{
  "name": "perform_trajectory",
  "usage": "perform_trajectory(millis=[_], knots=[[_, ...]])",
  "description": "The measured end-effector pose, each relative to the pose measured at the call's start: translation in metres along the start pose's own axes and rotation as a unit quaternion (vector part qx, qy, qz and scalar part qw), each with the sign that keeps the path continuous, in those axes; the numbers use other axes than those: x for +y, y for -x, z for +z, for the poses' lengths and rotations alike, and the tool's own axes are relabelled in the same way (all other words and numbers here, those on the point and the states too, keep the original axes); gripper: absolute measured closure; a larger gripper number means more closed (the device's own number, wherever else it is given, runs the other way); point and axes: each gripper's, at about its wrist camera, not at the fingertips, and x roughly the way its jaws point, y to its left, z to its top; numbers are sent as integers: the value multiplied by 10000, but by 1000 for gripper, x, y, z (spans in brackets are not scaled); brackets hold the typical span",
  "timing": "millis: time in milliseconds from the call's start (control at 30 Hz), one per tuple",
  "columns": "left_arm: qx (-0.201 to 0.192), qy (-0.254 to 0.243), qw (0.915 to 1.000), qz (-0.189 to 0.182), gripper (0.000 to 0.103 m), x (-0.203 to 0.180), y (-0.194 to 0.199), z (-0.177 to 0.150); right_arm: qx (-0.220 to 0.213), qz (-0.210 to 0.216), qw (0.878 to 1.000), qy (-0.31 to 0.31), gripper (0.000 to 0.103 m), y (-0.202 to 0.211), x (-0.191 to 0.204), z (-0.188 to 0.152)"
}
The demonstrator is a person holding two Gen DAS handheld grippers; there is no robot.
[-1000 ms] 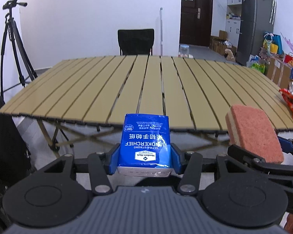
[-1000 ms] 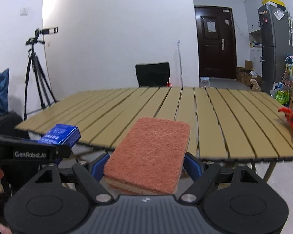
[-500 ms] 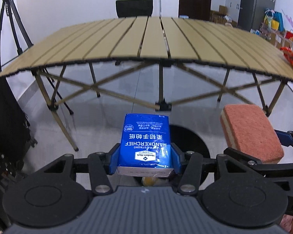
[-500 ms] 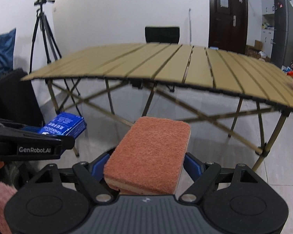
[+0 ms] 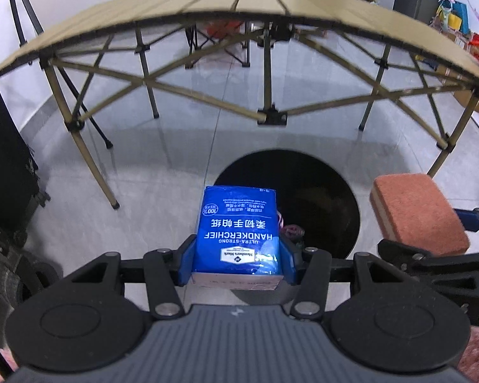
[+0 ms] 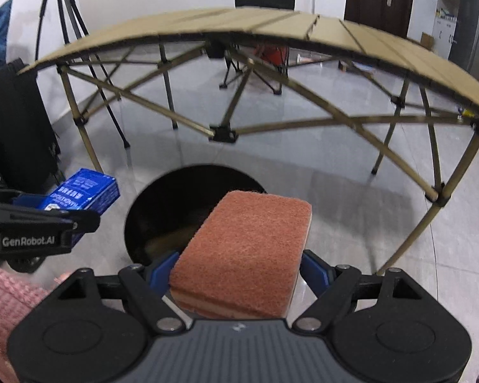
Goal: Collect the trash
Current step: 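Carry the blue tissue pack and red sponge from the table toward the black bin, then lower the blue tissue pack into the bin and open the left gripper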
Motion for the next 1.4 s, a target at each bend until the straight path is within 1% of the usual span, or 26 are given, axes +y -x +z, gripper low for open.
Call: perform_trajectory(millis=[167, 267, 433, 667, 1100, 1400], knots=[[270, 37, 9996, 3, 51, 6, -24, -9, 279, -97, 9995, 55, 22, -18, 2, -5], [544, 16, 9985, -36, 51, 8, -39, -13, 534, -79, 9985, 67, 22, -31, 2, -10], [922, 35, 9957, 65, 51, 18, -58, -20, 873, -91, 9961, 4, 22, -50, -3, -17], [1238, 197, 9919, 222, 51, 30, -73, -20, 1186, -166, 9926, -207, 22, -68, -14, -25], [1444, 390, 9883, 300, 51, 33, -79, -14, 1259, -181, 9914, -318, 22, -72, -23, -27], [1390, 608, 9880, 297, 51, 30, -78, 2, 1250, -207, 9912, -394, 22, -71, -29, -28]])
